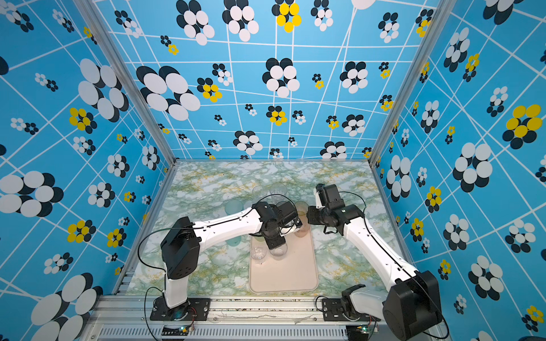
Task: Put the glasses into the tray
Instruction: 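Open the left gripper around the frosted glass standing on the tray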
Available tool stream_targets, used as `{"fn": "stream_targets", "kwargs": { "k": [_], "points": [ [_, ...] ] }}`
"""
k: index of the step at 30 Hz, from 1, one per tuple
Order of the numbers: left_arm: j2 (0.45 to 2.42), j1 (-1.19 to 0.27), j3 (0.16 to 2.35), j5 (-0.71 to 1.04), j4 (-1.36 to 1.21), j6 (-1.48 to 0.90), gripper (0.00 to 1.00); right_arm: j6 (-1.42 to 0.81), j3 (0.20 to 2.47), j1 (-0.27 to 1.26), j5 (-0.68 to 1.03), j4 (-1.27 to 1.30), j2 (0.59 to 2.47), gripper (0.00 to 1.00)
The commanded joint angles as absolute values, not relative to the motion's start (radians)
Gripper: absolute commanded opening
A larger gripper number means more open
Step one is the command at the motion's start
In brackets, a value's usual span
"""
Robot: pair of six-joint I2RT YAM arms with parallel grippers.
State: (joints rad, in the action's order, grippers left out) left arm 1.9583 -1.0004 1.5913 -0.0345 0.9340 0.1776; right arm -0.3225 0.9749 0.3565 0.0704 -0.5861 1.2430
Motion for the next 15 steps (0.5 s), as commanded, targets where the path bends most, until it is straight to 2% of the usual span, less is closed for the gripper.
{"fn": "stream_targets", "kwargs": {
  "k": [1,15],
  "points": [
    [1.97,-0.991,1.572,-0.04,0.941,0.185,0.19,-0.321,0.959,0.35,0.087,-0.574,1.247,0.36],
    [1.94,-0.992,1.566,-0.042,0.941,0.179,0.23,-0.322,0.956,0.349,0.089,-0.577,1.239,0.36]
  ]
}}
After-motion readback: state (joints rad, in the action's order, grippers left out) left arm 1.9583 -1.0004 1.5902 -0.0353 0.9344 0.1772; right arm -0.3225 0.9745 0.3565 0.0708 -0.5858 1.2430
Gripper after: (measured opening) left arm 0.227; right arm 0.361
